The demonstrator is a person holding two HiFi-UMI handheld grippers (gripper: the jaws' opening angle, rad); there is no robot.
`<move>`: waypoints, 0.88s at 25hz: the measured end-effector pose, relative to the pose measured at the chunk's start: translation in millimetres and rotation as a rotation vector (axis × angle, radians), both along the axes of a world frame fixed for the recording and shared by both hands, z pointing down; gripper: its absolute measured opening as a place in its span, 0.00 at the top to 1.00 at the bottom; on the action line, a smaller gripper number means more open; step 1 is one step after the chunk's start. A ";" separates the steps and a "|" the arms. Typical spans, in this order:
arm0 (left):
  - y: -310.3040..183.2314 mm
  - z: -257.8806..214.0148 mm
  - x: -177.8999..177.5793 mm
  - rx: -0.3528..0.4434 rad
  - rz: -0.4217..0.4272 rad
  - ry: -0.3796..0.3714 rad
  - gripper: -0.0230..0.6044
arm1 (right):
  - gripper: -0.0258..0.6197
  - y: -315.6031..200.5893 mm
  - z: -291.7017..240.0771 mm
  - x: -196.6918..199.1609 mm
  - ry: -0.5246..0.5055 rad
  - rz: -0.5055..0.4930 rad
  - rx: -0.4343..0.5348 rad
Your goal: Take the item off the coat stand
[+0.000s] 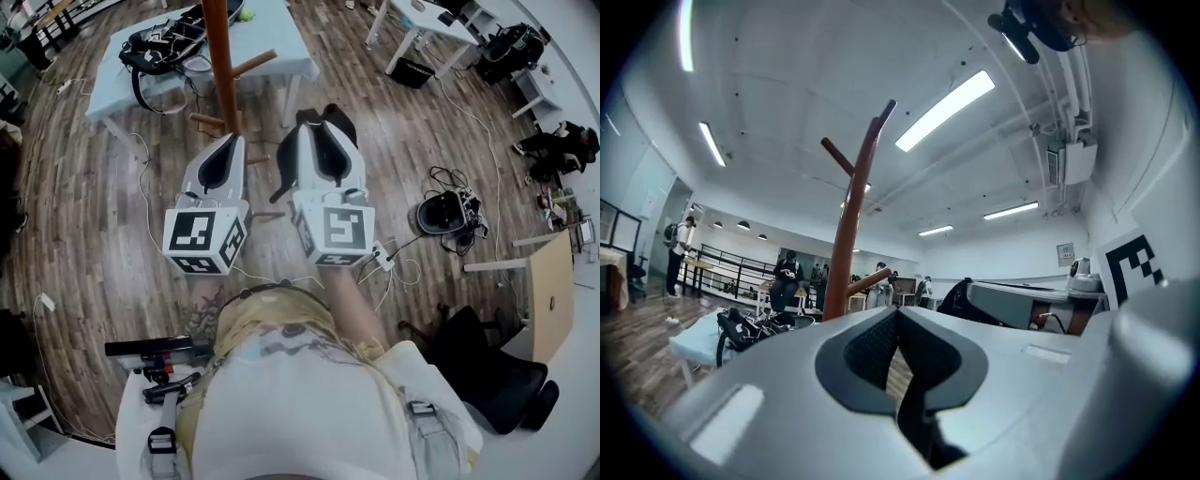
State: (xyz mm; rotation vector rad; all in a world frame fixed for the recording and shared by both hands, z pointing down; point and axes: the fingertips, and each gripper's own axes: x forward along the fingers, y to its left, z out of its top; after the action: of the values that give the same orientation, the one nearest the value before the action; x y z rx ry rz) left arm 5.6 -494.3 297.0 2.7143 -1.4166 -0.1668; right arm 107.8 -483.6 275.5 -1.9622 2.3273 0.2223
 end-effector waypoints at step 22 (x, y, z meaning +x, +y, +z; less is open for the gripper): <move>-1.3 -2.0 -3.7 0.015 -0.015 -0.011 0.98 | 0.84 0.1 -8.8 -31.3 -0.033 -0.071 -0.024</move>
State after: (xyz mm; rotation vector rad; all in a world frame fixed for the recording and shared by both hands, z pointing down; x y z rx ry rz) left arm 1.9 -495.5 295.1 2.7215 -1.4448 -0.1651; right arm 76.5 -483.4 266.7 -1.8748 2.3844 0.1564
